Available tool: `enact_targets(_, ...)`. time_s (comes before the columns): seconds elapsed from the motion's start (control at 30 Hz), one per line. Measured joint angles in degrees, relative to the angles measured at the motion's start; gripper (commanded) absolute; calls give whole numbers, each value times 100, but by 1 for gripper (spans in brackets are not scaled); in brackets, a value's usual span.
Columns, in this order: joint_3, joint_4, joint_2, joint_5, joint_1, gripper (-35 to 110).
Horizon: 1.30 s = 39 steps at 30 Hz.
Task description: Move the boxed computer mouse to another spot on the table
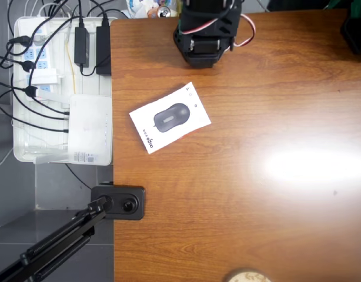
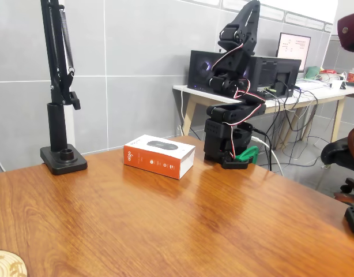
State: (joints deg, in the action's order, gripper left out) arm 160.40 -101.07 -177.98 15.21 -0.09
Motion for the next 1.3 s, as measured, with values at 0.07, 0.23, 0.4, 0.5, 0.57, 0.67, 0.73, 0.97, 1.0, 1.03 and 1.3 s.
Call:
enact_targets(0.07,0,-9,0,369,44,0)
enact_targets(0.23,0,-9,0,976,70,0)
enact_targets(0.4,0,-18,0,1081,18,0)
enact_targets(0.5,0,-18,0,1081,18,0)
enact_targets(0.57,0,-18,0,1081,9,0)
enact_targets(0.67,0,-18,0,1081,9,0)
enact_targets(0.73,0,-18,0,1081,9,0)
enact_targets(0.97,0,-18,0,1081,9,0)
enact_targets(1.0,0,-18,0,1081,9,0)
enact_targets(1.03,0,-18,0,1081,9,0)
enact_targets(1.3,0,-18,0,1081,9,0)
